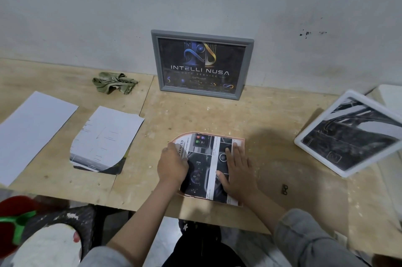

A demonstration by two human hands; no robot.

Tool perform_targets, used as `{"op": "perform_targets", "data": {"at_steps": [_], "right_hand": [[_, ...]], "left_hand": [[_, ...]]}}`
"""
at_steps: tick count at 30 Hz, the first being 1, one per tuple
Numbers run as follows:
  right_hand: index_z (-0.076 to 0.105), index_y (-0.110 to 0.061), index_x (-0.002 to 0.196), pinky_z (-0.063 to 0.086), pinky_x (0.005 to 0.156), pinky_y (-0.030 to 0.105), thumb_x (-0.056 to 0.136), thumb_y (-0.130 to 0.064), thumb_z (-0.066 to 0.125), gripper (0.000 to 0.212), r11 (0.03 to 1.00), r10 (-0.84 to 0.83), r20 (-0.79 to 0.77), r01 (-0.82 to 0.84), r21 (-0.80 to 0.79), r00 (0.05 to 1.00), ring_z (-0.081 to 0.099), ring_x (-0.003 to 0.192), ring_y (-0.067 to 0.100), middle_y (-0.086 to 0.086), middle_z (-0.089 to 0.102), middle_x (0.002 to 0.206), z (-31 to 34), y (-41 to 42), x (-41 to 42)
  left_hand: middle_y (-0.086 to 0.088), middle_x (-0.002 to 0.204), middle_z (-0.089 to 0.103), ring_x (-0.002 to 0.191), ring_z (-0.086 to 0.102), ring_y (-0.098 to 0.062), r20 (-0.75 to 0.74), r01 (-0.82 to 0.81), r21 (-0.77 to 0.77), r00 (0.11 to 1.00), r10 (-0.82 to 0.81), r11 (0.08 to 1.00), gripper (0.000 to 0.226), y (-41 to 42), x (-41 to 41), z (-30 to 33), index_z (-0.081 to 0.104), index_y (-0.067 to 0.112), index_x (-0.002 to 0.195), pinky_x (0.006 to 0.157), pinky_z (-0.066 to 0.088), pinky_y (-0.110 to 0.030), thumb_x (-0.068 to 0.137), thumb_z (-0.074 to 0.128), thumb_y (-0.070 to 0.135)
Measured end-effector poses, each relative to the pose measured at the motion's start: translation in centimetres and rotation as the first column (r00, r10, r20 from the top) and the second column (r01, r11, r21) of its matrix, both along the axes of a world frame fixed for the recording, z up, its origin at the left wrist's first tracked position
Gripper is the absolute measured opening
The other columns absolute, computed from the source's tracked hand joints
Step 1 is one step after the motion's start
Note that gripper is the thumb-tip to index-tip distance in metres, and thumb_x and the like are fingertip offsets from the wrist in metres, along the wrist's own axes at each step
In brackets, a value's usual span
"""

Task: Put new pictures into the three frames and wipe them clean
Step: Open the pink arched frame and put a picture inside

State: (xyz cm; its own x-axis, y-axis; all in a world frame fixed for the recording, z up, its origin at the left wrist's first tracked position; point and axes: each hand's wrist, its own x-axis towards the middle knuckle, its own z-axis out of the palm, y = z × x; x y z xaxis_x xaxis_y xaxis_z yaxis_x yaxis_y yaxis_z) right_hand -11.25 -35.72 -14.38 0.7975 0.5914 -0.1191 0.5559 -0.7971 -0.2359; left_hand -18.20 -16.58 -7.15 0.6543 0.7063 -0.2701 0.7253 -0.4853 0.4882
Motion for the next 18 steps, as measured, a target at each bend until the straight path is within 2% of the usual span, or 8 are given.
{"op": "perform_targets", "data": {"at_steps": [4,7,9,11,13,15,18], "right_hand": [[0.025,-0.010,0.147,0.028,0.107,0.051,0.084,-0.058,0.037,0.080,1.000,0.005,-0.006,-0.005,0.027,1.000,0.014,0.144,0.030,0.014,0.016,0.156,-0.2,0.0,0.2],[0.021,-0.006,0.148,0.014,0.114,0.047,0.085,-0.057,0.039,0.083,0.993,-0.017,-0.015,0.019,0.120,1.000,0.003,0.145,0.030,0.017,0.007,0.157,-0.2,-0.3,0.2],[0.018,-0.003,0.148,0.009,0.116,0.046,0.087,-0.057,0.036,0.084,0.974,-0.094,-0.049,0.102,0.203,0.994,0.002,0.145,0.032,0.021,0.007,0.156,0.2,-0.5,0.3],[0.012,-0.007,0.148,0.015,0.117,0.046,0.089,-0.061,0.029,0.083,0.912,-0.206,-0.148,0.244,0.329,0.967,0.011,0.145,0.031,0.018,0.016,0.155,0.7,-0.5,0.2],[0.011,-0.016,0.147,0.032,0.109,0.046,0.088,-0.061,0.030,0.076,0.773,-0.292,-0.298,0.408,0.486,0.909,0.033,0.136,0.028,0.011,0.033,0.148,1.8,0.2,0.2],[0.022,-0.014,0.141,0.043,0.097,0.042,0.090,-0.051,0.037,0.065,0.662,-0.338,-0.388,0.510,0.550,0.857,0.050,0.117,0.026,0.011,0.048,0.132,3.3,1.3,0.3],[0.051,-0.011,0.115,0.050,0.079,0.037,0.091,-0.024,0.043,0.028,0.608,-0.309,-0.307,0.436,0.664,0.900,0.055,0.087,0.017,0.005,0.060,0.101,5.2,3.3,0.5]], "left_hand": [[-0.014,0.104,0.060,0.093,0.058,-0.034,0.116,-0.086,-0.023,0.989,0.088,0.996,0.026,0.6,0.0,0.1,0.057,0.002,0.109,0.065,0.046,-0.038,0.083,0.057,0.010],[-0.010,0.079,0.061,0.069,0.054,-0.026,0.200,-0.059,-0.100,0.977,0.078,0.993,0.005,0.6,-0.2,0.4,0.057,0.006,0.079,0.054,0.040,-0.031,0.083,0.055,0.004],[-0.001,0.069,0.055,0.064,0.047,-0.019,0.220,-0.076,-0.180,0.969,0.116,0.981,0.018,0.8,-0.2,0.5,0.049,0.012,0.071,0.050,0.033,-0.024,0.083,0.057,0.001],[0.001,0.071,0.056,0.067,0.049,-0.019,0.221,-0.123,-0.246,0.959,0.179,0.961,0.020,1.2,-0.5,0.7,0.048,0.014,0.071,0.050,0.032,-0.023,0.084,0.056,0.001],[-0.003,0.079,0.061,0.073,0.053,-0.021,0.225,-0.176,-0.295,0.943,0.247,0.939,0.013,1.7,-0.7,0.9,0.053,0.011,0.077,0.052,0.035,-0.025,0.086,0.057,0.003],[-0.006,0.083,0.062,0.076,0.056,-0.023,0.219,-0.232,-0.324,0.925,0.311,0.917,0.011,2.2,-0.9,1.1,0.054,0.010,0.078,0.055,0.038,-0.028,0.088,0.058,0.005],[-0.007,0.088,0.062,0.080,0.059,-0.026,0.227,-0.305,-0.367,0.887,0.403,0.879,0.004,3.1,-1.7,1.2,0.058,0.005,0.085,0.066,0.047,-0.035,0.088,0.057,0.006]]}}
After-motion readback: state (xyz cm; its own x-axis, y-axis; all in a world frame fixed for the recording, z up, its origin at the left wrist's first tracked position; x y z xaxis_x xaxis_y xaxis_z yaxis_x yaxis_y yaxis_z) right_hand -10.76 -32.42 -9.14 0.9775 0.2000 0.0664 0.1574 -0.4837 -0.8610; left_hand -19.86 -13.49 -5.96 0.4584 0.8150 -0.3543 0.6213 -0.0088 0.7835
